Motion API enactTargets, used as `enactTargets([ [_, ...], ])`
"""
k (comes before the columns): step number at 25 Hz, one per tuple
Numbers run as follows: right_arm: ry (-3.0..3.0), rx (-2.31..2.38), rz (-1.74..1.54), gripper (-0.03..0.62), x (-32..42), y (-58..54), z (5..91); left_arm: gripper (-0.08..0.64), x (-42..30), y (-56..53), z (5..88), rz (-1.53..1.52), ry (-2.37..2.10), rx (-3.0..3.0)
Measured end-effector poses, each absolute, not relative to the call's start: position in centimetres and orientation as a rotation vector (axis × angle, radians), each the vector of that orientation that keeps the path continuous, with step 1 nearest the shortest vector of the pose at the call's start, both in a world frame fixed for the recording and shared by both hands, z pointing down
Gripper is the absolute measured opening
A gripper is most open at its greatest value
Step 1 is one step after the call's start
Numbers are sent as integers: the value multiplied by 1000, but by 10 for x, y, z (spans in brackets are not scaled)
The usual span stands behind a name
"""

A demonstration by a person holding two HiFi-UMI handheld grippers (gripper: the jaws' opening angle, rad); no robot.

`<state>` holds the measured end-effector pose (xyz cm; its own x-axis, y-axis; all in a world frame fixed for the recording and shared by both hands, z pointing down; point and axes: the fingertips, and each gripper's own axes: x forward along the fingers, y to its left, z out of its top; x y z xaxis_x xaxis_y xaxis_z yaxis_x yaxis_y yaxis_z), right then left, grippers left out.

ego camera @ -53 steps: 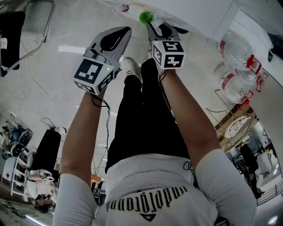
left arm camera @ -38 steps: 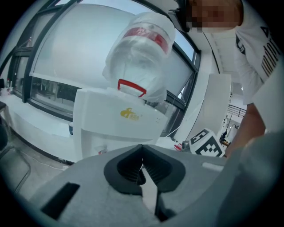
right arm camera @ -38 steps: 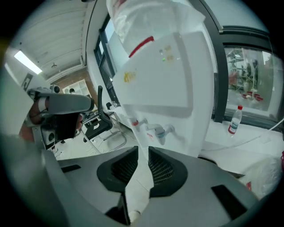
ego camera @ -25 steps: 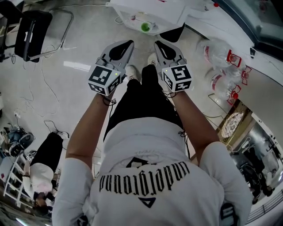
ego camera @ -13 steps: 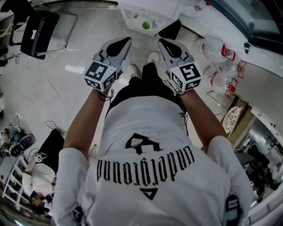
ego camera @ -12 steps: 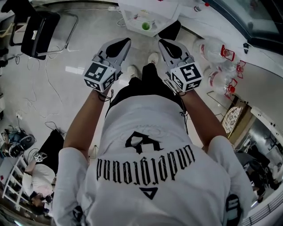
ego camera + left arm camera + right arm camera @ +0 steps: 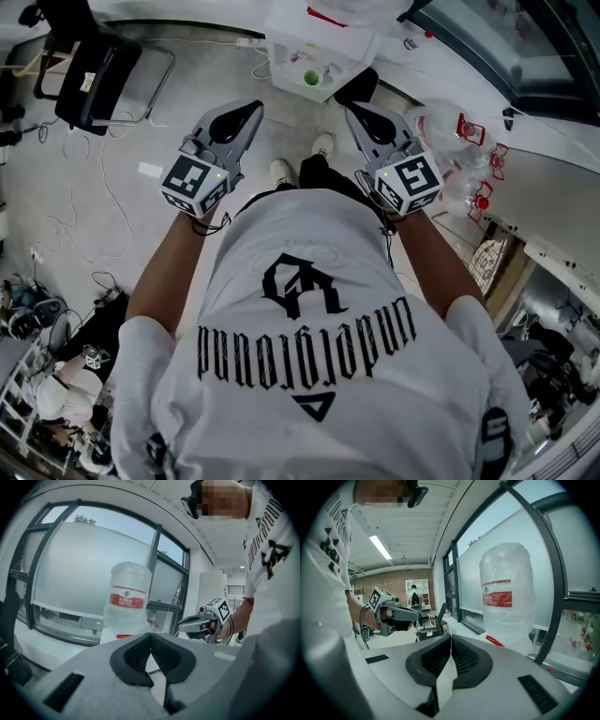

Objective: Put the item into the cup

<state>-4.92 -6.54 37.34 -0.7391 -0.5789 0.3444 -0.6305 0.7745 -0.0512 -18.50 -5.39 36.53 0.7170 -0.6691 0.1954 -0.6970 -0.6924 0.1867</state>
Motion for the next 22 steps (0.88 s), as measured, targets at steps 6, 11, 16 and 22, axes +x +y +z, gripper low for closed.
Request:
enactTargets([
  [6,-2688,1014,218,17,-47,-63,344,14,-199,-44,339,120,-1101,2692],
  [11,-2716,1025,168,17,-52,-57,318,14,-209,-36,315,58,-1119,2701],
  [16,-2710,1050,153,17,-52,-57,308,14,-219,-36,299,2,-1127,2694],
  [22,-2701,1042,162,17,-48,-51,305,14,-208,-35,291,-11,-1097,2708],
])
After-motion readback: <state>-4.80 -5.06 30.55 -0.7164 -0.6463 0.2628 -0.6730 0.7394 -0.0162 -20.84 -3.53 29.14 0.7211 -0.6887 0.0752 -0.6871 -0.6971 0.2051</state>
